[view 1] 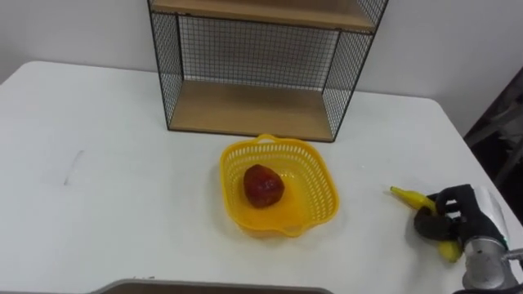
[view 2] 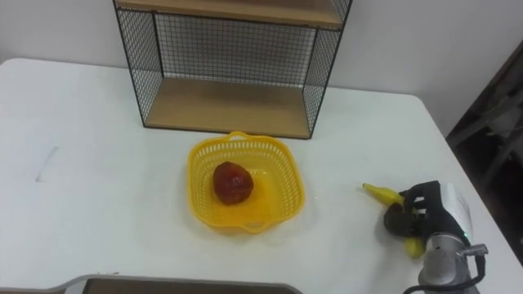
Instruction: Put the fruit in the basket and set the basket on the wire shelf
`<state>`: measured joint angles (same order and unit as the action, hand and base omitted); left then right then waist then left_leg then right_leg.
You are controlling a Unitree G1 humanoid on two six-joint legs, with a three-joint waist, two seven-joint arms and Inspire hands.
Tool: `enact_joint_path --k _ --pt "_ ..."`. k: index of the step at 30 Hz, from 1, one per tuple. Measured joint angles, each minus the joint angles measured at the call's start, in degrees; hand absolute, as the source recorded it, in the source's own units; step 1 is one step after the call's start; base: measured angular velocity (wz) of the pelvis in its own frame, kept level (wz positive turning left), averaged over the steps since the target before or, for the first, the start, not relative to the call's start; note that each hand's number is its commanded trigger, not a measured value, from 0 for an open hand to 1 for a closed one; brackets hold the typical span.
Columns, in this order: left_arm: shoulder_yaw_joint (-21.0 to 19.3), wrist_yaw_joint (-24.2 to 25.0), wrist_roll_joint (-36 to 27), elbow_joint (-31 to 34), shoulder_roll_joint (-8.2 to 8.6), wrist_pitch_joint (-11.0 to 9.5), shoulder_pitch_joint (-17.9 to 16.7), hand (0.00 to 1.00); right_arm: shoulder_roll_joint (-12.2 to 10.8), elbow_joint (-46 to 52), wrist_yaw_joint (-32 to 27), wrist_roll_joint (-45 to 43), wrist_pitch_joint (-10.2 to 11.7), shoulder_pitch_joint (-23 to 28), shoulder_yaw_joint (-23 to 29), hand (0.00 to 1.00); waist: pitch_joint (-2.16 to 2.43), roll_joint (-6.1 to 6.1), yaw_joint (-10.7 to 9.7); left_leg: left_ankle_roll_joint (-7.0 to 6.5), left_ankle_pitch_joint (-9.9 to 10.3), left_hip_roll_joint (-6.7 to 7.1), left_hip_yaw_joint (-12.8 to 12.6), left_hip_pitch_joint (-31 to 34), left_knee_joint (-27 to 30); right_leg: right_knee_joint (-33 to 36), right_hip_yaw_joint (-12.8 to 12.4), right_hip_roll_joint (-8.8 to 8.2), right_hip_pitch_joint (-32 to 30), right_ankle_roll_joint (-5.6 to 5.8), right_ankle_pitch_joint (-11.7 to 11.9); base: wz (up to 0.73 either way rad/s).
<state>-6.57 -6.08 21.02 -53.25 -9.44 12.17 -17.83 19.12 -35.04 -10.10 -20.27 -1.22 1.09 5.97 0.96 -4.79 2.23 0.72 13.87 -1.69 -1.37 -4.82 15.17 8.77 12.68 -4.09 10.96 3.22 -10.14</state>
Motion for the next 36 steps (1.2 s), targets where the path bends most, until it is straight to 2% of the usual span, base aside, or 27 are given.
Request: enact_joint_path --k 3,6,8,12,13,17,20,23,30,36 --pt "0.2 0.0 0.0 0.0 -0.01 0.0 0.0 0.00 -1.0 0.3 0.0 0.7 -0.3 -0.1 1.1 1.00 -0.03 -0.07 0.0 0.03 0.0 -0.08 0.0 0.2 0.2 0.1 0.0 0.05 -0.1 -0.02 0.0 0.00" --pt "1.2 -0.1 -0.1 0.0 0.00 0.1 0.0 0.00 -1.7 1.0 -0.3 4.6 -1.6 -1.1 1.6 1.00 -0.03 -0.06 0.0 0.10 0.1 -0.21 -0.1 0.2 0.2 0.1 0.0 0.15 -0.1 -0.10 0.1 -0.01" --pt "1.3 -0.2 -0.2 0.0 0.06 0.1 0.1 0.00 -2.1 2.6 -0.3 7.2 -2.9 -1.0 1.6 1.00 -0.03 0.03 -0.1 0.14 0.0 -0.30 -0.3 0.2 0.2 0.1 -0.2 0.24 -0.1 -0.15 0.1 -0.04" --pt "1.3 -0.5 -0.1 -0.1 0.30 -0.2 0.7 0.00 -4.6 9.9 1.0 12.1 -5.8 0.0 2.5 1.00 -0.11 0.64 -0.4 0.27 0.0 -0.73 -1.3 1.4 0.5 0.9 -1.3 0.44 -2.0 -0.30 0.2 -0.14" --pt "1.8 -0.4 -0.1 -0.6 0.42 -0.5 0.7 0.00 -5.0 13.8 2.1 15.8 -6.0 1.2 1.7 1.00 -0.59 1.16 -0.4 0.27 0.0 -0.76 -1.8 1.5 0.4 1.0 -1.7 0.42 -2.3 -0.46 0.3 -0.22" --pt "2.6 -0.4 -0.1 -1.0 0.45 -2.1 0.7 0.00 -6.4 21.7 4.8 26.4 -5.8 3.7 -1.9 1.00 -1.06 2.32 -0.5 0.14 -0.1 -0.74 -2.4 1.9 0.3 1.1 -1.9 0.28 -3.1 -0.52 0.4 -0.09" --pt "2.8 -0.4 -0.1 -1.5 0.92 -3.4 0.7 0.00 -7.3 27.4 5.5 32.8 -5.6 3.7 -2.6 1.00 -0.97 3.23 -0.6 0.12 -0.1 -0.71 -2.3 2.3 0.3 1.2 -1.9 0.26 -3.4 -0.51 0.4 0.01" --pt "3.0 -0.4 -0.1 -1.5 1.18 -4.4 0.4 0.00 -7.4 31.9 6.1 36.0 -4.0 3.4 -2.6 1.00 -0.92 3.73 -0.5 0.16 -0.2 -0.69 -2.0 2.2 0.1 1.2 -1.6 0.29 -3.4 -0.50 0.4 0.05" --pt "3.5 0.1 -0.1 -1.7 1.54 -5.3 -0.5 0.00 -7.7 39.3 6.6 38.2 -2.4 3.0 -2.6 1.00 -0.88 3.15 -0.2 0.16 -0.2 -0.66 -2.0 2.7 0.1 1.1 -1.6 0.29 -3.9 -0.47 0.4 0.00" --pt "3.5 0.1 -0.1 -2.5 1.86 -6.3 -0.5 0.00 -7.7 42.1 6.9 37.9 -1.1 2.3 -2.6 1.00 -0.90 3.28 -0.2 0.16 -0.2 -0.70 -2.4 2.7 0.0 1.1 -1.9 0.28 -4.2 -0.47 0.4 -0.02"
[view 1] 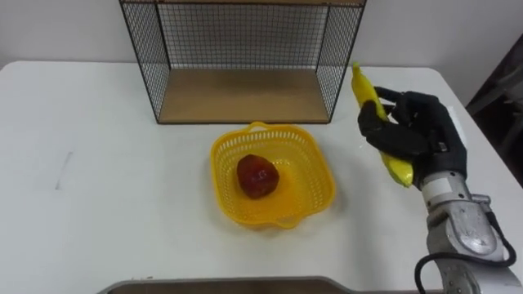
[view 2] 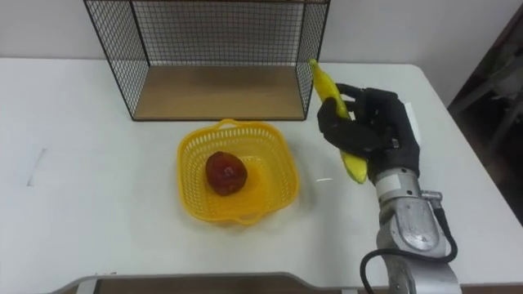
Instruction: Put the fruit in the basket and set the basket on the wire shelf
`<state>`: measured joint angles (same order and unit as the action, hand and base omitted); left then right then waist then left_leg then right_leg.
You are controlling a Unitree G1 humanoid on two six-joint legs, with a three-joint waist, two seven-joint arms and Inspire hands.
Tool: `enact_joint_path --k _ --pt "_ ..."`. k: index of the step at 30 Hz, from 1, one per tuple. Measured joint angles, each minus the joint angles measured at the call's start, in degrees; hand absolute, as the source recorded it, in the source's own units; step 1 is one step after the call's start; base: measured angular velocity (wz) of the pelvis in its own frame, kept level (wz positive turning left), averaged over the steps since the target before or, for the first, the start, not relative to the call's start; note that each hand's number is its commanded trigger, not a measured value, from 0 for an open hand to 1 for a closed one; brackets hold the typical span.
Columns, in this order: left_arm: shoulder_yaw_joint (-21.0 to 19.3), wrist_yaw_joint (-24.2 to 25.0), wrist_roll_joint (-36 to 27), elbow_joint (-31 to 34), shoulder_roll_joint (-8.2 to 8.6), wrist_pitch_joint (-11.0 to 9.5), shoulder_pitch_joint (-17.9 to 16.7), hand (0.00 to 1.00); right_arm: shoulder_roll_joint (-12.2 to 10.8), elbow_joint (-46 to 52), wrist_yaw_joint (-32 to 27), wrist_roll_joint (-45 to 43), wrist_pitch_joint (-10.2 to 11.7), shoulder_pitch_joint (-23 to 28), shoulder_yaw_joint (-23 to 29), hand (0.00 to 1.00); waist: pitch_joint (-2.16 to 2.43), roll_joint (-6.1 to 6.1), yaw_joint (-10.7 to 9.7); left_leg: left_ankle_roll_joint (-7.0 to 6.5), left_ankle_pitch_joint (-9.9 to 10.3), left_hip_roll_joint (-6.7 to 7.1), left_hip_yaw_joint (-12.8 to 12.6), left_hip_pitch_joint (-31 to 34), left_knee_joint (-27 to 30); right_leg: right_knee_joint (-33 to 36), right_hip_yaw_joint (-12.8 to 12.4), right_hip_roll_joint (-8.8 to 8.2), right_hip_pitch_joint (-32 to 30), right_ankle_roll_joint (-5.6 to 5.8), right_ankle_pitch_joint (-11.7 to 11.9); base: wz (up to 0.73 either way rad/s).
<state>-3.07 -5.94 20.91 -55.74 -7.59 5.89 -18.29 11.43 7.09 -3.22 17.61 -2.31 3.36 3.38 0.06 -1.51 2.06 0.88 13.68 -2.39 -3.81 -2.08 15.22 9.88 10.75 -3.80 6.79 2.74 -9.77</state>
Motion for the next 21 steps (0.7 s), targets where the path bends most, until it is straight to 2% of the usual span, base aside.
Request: enact_joint_path --k 2,5,7,11,15,18,21 --pt "0.0 0.0 0.0 0.0 0.02 0.0 0.2 0.00 0.0 1.0 0.4 -0.6 0.0 0.0 0.0 1.00 0.06 0.11 0.0 0.00 0.0 0.00 -0.1 0.1 0.0 0.1 -0.1 -0.01 -0.2 0.00 0.0 -0.02" --pt "0.0 0.2 0.0 0.0 0.08 -0.1 0.3 0.00 0.1 3.4 0.2 -7.8 0.4 0.0 -0.8 1.00 0.11 0.30 0.4 -0.05 -0.2 -0.01 -0.4 0.2 -0.4 0.8 -0.5 -0.03 -0.9 0.00 0.0 -0.05" --pt "0.0 0.3 0.0 -0.1 0.01 -0.3 1.1 0.00 0.1 4.9 0.2 -14.2 1.1 -0.1 -2.1 1.00 0.16 0.06 0.6 -0.02 -0.5 -0.01 -0.6 0.5 -0.7 0.8 -0.6 -0.04 -1.4 0.00 0.0 -0.04" --pt "1.5 0.5 0.0 -0.6 -0.18 -1.3 1.9 0.00 1.1 7.0 0.8 -19.8 1.2 -0.1 -5.5 1.00 0.22 -0.30 1.6 0.01 -0.9 0.01 -0.9 0.4 -1.5 0.9 -1.0 -0.04 -1.8 -0.04 0.0 -0.03" --pt "4.0 0.6 -0.7 -1.9 -0.55 -1.7 3.2 0.00 1.7 7.2 1.5 -21.4 1.3 -1.9 -10.0 1.00 0.03 -0.85 2.3 0.05 -0.9 0.01 -0.7 0.4 -1.5 0.8 -0.8 -0.02 -1.7 -0.05 0.0 0.01" --pt "5.3 1.4 -0.7 -2.3 -1.25 -1.7 3.8 0.00 2.2 7.2 3.5 -24.6 1.3 -2.0 -11.8 1.00 -0.47 -1.32 3.1 0.06 -0.9 0.01 -0.6 0.6 -1.5 0.8 -0.6 -0.02 -1.8 -0.05 0.0 0.02" --pt "5.6 2.5 -0.5 -2.9 -1.45 -1.7 3.8 0.00 2.2 7.2 5.6 -27.1 1.3 -2.0 -13.6 1.00 -0.43 -1.55 3.2 0.05 -0.9 0.01 -0.4 0.8 -1.5 0.8 -0.4 -0.02 -1.9 -0.06 0.0 0.03"
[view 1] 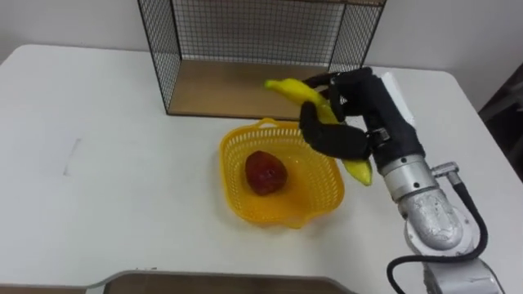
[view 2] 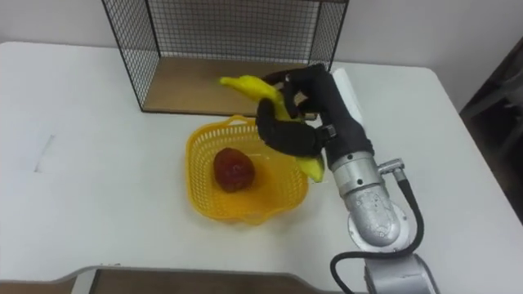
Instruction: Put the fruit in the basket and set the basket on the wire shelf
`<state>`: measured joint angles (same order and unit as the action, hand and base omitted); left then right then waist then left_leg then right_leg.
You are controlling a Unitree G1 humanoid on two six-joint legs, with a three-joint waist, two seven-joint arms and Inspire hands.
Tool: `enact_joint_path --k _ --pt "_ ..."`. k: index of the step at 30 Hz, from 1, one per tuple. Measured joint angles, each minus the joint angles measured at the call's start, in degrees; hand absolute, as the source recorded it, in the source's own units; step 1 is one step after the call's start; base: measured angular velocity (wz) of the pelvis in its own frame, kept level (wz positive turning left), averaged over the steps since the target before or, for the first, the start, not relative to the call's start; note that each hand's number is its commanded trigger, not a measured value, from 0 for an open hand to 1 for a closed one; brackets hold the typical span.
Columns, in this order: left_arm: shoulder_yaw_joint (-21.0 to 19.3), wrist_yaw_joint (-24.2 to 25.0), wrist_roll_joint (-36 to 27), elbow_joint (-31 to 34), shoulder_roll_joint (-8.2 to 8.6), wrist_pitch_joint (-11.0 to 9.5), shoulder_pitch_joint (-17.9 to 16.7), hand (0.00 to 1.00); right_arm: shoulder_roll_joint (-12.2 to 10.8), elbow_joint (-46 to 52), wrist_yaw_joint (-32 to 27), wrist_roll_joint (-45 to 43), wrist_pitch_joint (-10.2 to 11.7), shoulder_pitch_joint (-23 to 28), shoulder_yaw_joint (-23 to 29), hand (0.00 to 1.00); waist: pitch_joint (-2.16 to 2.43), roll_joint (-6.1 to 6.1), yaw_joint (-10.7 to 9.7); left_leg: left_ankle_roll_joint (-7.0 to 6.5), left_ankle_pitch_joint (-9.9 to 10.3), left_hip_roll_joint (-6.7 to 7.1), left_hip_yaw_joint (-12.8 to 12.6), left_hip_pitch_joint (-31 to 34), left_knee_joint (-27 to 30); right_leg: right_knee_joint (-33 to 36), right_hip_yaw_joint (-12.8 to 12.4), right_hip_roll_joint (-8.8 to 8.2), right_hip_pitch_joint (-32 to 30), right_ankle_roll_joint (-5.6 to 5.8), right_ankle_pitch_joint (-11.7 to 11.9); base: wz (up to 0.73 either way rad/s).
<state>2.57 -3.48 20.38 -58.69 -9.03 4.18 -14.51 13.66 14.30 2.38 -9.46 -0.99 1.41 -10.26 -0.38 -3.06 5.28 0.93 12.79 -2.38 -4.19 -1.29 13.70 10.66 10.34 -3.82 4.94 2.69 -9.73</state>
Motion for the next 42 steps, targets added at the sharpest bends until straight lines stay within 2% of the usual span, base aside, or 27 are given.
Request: enact_joint_path --k 3,4,5,6,10,17,29,36,42 --pt "0.0 0.3 0.3 -0.5 0.01 0.0 0.4 0.00 0.1 -0.1 1.7 -0.2 0.0 0.0 -1.5 1.00 -0.15 0.39 0.1 0.01 0.0 0.00 0.1 -0.1 0.0 -0.1 0.1 0.00 0.1 0.00 0.0 0.00" --pt "0.0 0.3 0.3 -0.7 0.01 0.0 0.7 0.00 0.1 -0.1 2.4 -0.2 0.0 0.0 -2.2 0.89 -0.29 0.69 0.1 0.01 0.0 0.00 0.1 -0.1 0.0 -0.1 0.1 0.00 0.1 0.00 0.0 0.00" --pt "0.0 0.3 0.3 -0.7 0.00 0.0 0.9 0.00 0.1 -0.1 2.8 -0.3 0.0 0.0 -2.4 0.35 -0.37 0.84 0.1 0.00 0.0 0.00 0.1 0.0 0.0 -0.1 0.2 0.00 0.1 0.00 0.0 0.04" --pt "0.0 0.5 0.3 -0.7 -0.06 0.0 1.3 0.00 0.1 -0.1 3.4 -0.3 0.0 0.0 -2.8 0.00 -0.48 1.08 0.3 0.01 0.0 0.00 0.3 0.1 0.0 -0.1 0.5 -0.01 0.1 0.00 0.0 0.04" --pt "0.0 0.8 0.6 -0.6 -0.19 0.0 1.8 0.00 -0.1 -1.1 4.3 -2.3 0.0 0.0 -4.1 0.00 -0.47 1.42 0.4 0.10 -0.1 0.00 0.5 0.0 -0.1 -0.1 0.8 -0.01 0.2 0.00 0.0 0.02" --pt "0.0 1.6 0.6 0.2 -0.41 0.3 1.6 0.00 -0.1 -3.6 5.4 -5.5 -0.4 0.0 -4.4 0.00 -0.11 0.89 1.0 0.10 -0.1 0.01 0.6 0.0 0.0 -0.1 0.9 -0.01 0.3 0.00 0.0 0.00" --pt "-0.1 1.9 0.6 2.0 -0.36 0.5 1.0 0.00 -0.8 -4.3 7.6 -9.1 -0.4 1.1 -4.3 0.00 -0.14 1.04 1.1 0.16 -0.2 0.05 1.3 -0.1 0.3 -0.1 1.2 0.01 0.9 0.00 0.0 0.02" --pt "-0.1 1.7 0.6 2.2 -0.38 0.5 1.0 0.00 -2.2 -4.3 7.8 -11.1 -0.4 1.6 -4.3 0.00 0.54 1.25 0.9 0.15 -0.2 0.06 1.4 0.2 0.5 -0.1 1.3 0.01 0.7 0.00 0.0 0.00" --pt "-0.1 1.2 0.2 2.2 -0.37 0.5 0.8 0.00 -2.4 -4.3 7.8 -10.8 -0.4 1.6 -4.1 0.00 0.57 1.38 0.9 0.15 -0.2 0.07 1.5 0.1 0.7 0.0 1.3 0.01 0.9 0.00 0.0 0.00"
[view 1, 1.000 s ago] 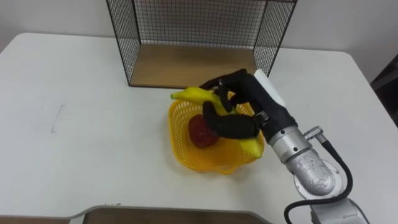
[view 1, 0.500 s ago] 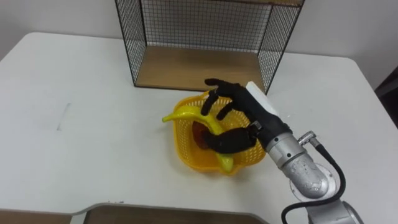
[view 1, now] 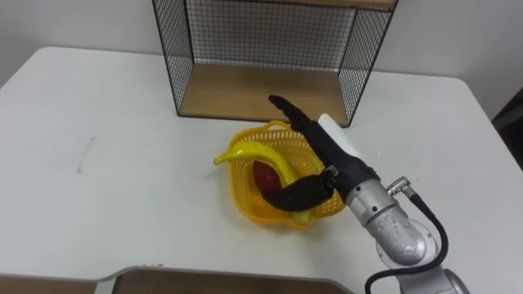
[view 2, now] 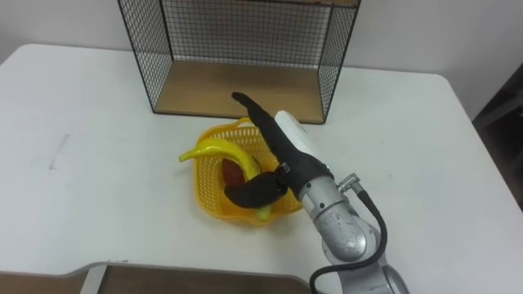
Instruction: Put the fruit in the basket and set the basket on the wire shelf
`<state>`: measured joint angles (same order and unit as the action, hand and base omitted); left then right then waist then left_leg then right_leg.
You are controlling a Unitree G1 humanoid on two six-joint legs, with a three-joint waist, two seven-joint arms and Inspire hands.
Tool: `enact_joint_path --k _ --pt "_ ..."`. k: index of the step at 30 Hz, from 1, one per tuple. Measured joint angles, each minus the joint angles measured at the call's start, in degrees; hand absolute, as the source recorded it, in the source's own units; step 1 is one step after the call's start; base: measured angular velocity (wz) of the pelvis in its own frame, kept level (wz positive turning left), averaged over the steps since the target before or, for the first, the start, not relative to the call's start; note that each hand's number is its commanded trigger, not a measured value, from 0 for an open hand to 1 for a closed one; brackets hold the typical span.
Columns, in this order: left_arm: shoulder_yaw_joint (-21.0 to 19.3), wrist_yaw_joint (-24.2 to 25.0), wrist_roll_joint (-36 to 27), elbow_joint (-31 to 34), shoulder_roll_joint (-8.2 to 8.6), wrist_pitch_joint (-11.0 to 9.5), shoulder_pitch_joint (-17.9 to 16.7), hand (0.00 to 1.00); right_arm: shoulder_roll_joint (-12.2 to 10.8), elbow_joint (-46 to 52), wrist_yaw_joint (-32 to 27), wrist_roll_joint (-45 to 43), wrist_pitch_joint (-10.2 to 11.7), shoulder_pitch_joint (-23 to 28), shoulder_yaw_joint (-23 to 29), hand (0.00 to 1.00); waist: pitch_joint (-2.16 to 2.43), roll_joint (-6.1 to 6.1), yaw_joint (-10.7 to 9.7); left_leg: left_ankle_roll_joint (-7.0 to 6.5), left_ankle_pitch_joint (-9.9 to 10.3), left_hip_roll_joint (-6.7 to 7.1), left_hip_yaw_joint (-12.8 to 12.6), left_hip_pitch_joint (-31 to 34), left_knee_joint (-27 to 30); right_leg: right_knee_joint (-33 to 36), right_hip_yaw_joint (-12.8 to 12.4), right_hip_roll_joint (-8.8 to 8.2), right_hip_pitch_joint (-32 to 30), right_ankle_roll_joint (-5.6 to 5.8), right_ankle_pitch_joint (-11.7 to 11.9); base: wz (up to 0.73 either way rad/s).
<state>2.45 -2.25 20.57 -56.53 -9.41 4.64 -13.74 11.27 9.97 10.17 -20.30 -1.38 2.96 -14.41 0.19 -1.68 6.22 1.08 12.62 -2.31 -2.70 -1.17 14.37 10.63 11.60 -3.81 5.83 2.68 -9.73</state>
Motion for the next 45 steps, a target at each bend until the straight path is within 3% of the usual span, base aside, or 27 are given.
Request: enact_joint_path --k 8,16,20,25,31,33,36,40,42,45 --pt "-0.7 0.0 -1.0 0.1 0.03 -0.1 -1.8 0.00 0.0 0.0 -0.1 0.0 0.0 0.0 1.0 0.00 -0.31 0.49 0.1 0.00 0.0 0.00 0.0 -0.2 0.0 0.0 -0.2 0.01 0.2 0.00 0.0 0.00" --pt "-2.3 -0.8 -6.7 -3.5 -0.11 -0.2 -1.6 0.00 0.4 0.0 -1.5 0.1 0.0 0.0 2.4 0.00 -0.59 0.85 0.0 0.00 0.0 0.01 0.0 -0.2 0.0 -0.1 -0.1 0.00 0.2 0.00 0.0 0.00" --pt "-3.3 -0.7 -12.4 -5.8 -0.10 -1.3 -1.6 0.00 0.5 2.8 -2.0 0.8 0.1 0.0 3.4 0.00 -0.57 0.72 -0.6 -0.03 0.0 0.08 0.0 0.6 0.4 -1.0 0.0 0.02 0.2 -0.12 0.1 0.01" --pt "-7.7 -0.8 -21.5 -7.0 -0.94 -1.7 -2.4 0.00 1.8 5.0 -5.5 4.6 0.6 0.0 6.9 0.00 -0.56 0.95 -1.1 -0.03 0.0 0.12 0.2 0.7 0.4 -1.0 0.2 0.01 0.2 -0.13 0.1 0.02" --pt "-17.2 -5.7 -30.3 -2.2 -1.02 -3.8 -3.3 0.00 2.5 4.8 -10.3 7.1 0.7 0.4 12.7 0.00 -0.43 1.56 -1.3 -0.02 0.0 0.12 0.4 0.7 0.5 -1.0 0.5 -0.01 0.2 -0.13 0.1 0.01" --pt "-20.1 -8.4 -34.2 0.1 -0.98 -5.2 -3.4 0.00 2.7 4.8 -11.3 12.5 0.7 0.7 15.6 0.00 -0.40 1.82 -1.2 -0.02 0.0 0.14 0.4 0.7 0.5 -1.0 0.6 -0.05 0.3 -0.13 0.1 0.00" --pt "-23.1 -12.7 -40.1 5.6 -0.98 -5.7 -4.6 0.00 3.9 4.8 -12.8 17.2 0.9 1.8 18.2 0.00 -0.31 2.21 -1.1 -0.02 0.0 0.14 0.4 0.6 0.4 -0.9 0.6 -0.07 0.4 -0.13 0.1 0.00" --pt "-26.1 -17.7 -41.3 10.5 -0.95 -6.3 -5.3 0.00 4.5 4.9 -13.4 18.8 0.8 2.3 18.8 0.00 0.10 3.46 -1.0 -0.02 -0.2 0.14 0.2 0.0 -0.2 -0.8 0.6 -0.11 0.4 -0.14 0.1 -0.03" --pt "-29.6 -21.5 -41.3 17.3 -0.71 -6.6 -5.7 0.00 4.5 5.5 -13.5 18.7 0.8 3.4 20.4 0.00 0.38 3.69 -0.7 0.03 -0.4 0.13 0.3 -0.5 -0.8 -0.8 0.8 -0.11 0.6 -0.14 0.1 0.00" --pt "-32.5 -27.8 -41.8 26.0 -0.74 -8.0 -5.8 0.00 4.5 7.1 -16.2 20.4 0.8 4.6 22.7 0.00 0.44 3.83 0.7 0.08 -0.5 0.14 0.3 -0.4 -0.9 -0.8 0.7 -0.11 0.5 -0.14 0.1 0.00"
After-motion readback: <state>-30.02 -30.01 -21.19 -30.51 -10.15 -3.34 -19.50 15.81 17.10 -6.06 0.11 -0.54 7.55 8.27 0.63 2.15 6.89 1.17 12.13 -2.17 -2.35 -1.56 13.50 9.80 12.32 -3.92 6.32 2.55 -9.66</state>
